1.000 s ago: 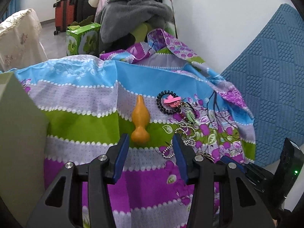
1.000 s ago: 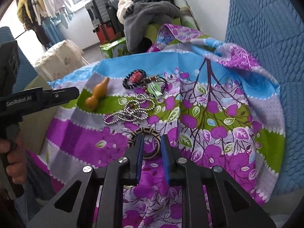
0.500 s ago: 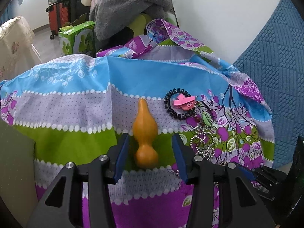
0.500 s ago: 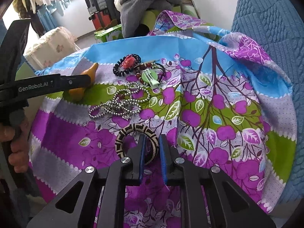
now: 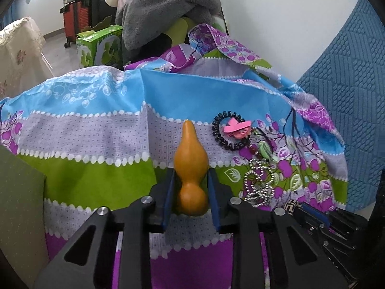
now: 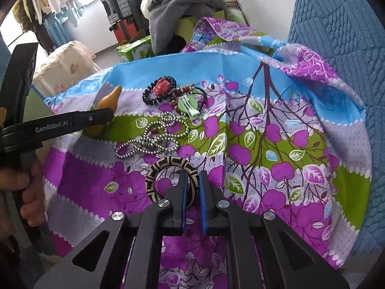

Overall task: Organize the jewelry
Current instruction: 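Carry gourd and bangle into the white box while both tools open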

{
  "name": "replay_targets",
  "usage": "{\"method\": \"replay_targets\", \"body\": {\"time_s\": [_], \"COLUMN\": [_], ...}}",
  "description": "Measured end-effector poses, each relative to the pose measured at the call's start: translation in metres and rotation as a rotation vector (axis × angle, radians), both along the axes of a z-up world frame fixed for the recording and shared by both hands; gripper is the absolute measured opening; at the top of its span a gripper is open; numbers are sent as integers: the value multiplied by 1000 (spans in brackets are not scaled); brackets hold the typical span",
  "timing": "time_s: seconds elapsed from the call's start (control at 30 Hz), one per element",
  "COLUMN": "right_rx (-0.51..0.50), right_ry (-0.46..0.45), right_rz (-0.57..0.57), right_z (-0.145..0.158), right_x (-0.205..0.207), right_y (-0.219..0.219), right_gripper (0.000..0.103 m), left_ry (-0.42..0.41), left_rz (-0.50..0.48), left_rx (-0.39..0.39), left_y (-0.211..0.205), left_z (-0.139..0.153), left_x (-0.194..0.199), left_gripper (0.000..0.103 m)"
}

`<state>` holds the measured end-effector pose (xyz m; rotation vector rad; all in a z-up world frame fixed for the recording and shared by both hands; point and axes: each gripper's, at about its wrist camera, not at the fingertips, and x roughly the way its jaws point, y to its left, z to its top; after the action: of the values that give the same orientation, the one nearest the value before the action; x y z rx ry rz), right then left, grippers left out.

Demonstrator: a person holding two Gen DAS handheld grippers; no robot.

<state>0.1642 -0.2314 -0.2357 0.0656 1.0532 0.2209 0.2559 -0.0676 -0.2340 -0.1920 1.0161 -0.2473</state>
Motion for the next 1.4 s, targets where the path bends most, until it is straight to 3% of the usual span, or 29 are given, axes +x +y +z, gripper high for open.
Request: {"method": "replay_targets", "body": {"time_s": [0.7, 0.87, 0.97, 1.4], "right_rx": [22, 45, 43, 54], "right_ry": [-59, -76, -95, -199], "right_rz": [-31, -28, -15, 33], "right_z": [48, 69, 82, 160], "right_x": [-37, -48, -53, -54], "right_y": [11, 20, 28, 67], "right_gripper": [7, 7, 7, 7], "left_ry": [-31, -50, -64, -199], "left_rz": [13, 25, 39, 106], "left_rx": [-34, -21, 25, -2], "left_y": [21, 31, 34, 80], "left_z": [57, 74, 86, 166], "left_x": [-79, -102, -111, -143], "left_gripper": [27, 27, 27, 27]}}
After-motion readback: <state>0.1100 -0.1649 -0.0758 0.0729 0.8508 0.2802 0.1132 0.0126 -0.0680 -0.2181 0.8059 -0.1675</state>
